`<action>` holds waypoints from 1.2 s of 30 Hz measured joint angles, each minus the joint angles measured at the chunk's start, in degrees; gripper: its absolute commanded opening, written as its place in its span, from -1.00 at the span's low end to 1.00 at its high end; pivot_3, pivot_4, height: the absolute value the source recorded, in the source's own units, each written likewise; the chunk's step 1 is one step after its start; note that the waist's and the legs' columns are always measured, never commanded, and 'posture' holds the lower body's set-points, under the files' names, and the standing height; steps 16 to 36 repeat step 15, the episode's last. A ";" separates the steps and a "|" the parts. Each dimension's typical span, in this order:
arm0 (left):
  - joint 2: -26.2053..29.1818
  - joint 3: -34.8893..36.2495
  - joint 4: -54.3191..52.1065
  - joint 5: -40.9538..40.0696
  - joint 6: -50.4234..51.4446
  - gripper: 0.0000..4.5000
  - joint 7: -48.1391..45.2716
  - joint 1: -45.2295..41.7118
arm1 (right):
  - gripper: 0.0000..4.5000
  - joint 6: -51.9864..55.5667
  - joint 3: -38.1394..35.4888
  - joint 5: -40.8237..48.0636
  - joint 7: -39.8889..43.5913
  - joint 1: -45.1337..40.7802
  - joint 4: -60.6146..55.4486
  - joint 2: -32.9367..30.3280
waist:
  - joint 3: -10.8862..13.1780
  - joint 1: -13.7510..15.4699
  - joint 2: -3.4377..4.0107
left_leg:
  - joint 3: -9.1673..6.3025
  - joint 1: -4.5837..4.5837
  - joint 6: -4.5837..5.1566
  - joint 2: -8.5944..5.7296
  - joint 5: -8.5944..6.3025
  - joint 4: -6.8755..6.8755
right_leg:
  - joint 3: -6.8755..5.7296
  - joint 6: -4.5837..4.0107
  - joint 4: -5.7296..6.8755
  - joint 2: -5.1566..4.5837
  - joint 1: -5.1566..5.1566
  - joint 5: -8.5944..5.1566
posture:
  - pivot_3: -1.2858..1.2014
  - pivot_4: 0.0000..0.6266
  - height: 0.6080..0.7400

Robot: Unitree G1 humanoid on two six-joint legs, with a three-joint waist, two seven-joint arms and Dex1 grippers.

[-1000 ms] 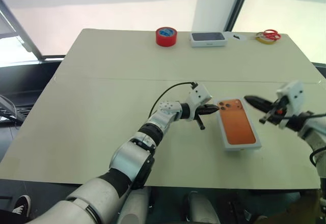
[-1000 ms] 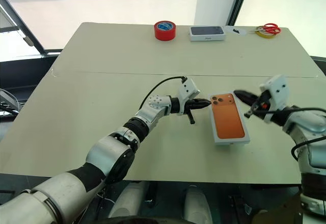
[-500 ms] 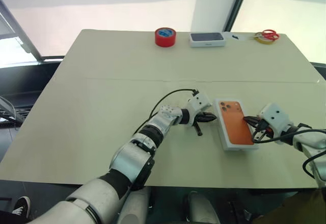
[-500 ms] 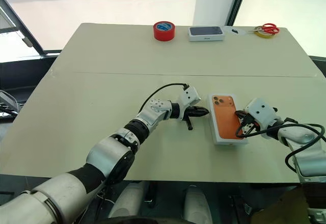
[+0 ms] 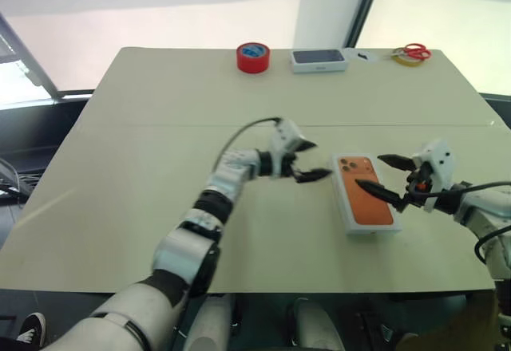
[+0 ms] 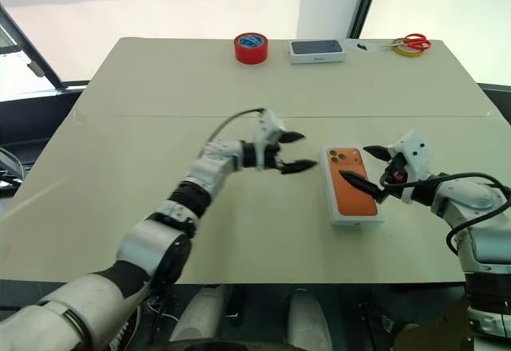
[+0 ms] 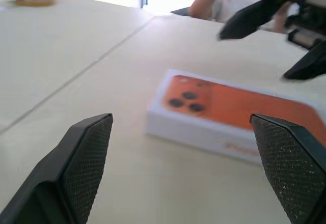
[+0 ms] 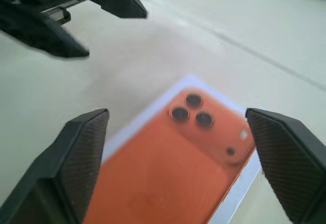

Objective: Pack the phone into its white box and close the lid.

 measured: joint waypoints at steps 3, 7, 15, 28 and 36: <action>6.24 0.27 -9.77 -0.59 5.38 1.00 -1.00 6.92 | 0.99 1.54 0.93 1.22 2.30 1.55 -1.92 -0.30 | 0.00 0.29 0.02 | -0.03 -0.01 -0.03 -0.01 0.02 0.05 | -0.01 -0.01 0.04 -0.04 0.02 0.00 | 0.03 -0.52 0.97; 18.24 3.38 -23.06 -3.47 11.20 1.00 -3.29 19.25 | 0.99 -0.03 0.31 1.10 6.07 2.97 -1.12 -2.34 | 0.00 -0.32 0.02 | 0.03 0.00 -0.18 -0.01 -0.07 0.02 | 0.11 -0.16 0.00 -0.08 -0.12 -0.06 | 0.03 -0.52 0.97; 27.51 10.06 -38.90 -12.23 20.04 1.00 -3.61 29.04 | 0.99 -4.94 -1.11 -0.88 10.40 2.87 7.05 -5.76 | -0.01 0.03 0.04 | 0.15 -0.01 -0.16 -0.10 -0.09 -0.08 | 0.13 -0.31 -0.10 -0.28 -0.34 -0.14 | 0.03 -0.52 0.97; 27.51 10.06 -38.90 -12.23 20.04 1.00 -3.61 29.04 | 0.99 -4.94 -1.11 -0.88 10.40 2.87 7.05 -5.76 | -0.01 0.03 0.04 | 0.15 -0.01 -0.16 -0.10 -0.09 -0.08 | 0.13 -0.31 -0.10 -0.28 -0.34 -0.14 | 0.03 -0.52 0.97; 27.51 10.06 -38.90 -12.23 20.04 1.00 -3.61 29.04 | 0.99 -4.94 -1.11 -0.88 10.40 2.87 7.05 -5.76 | -0.01 0.03 0.04 | 0.15 -0.01 -0.16 -0.10 -0.09 -0.08 | 0.13 -0.31 -0.10 -0.28 -0.34 -0.14 | 0.03 -0.52 0.97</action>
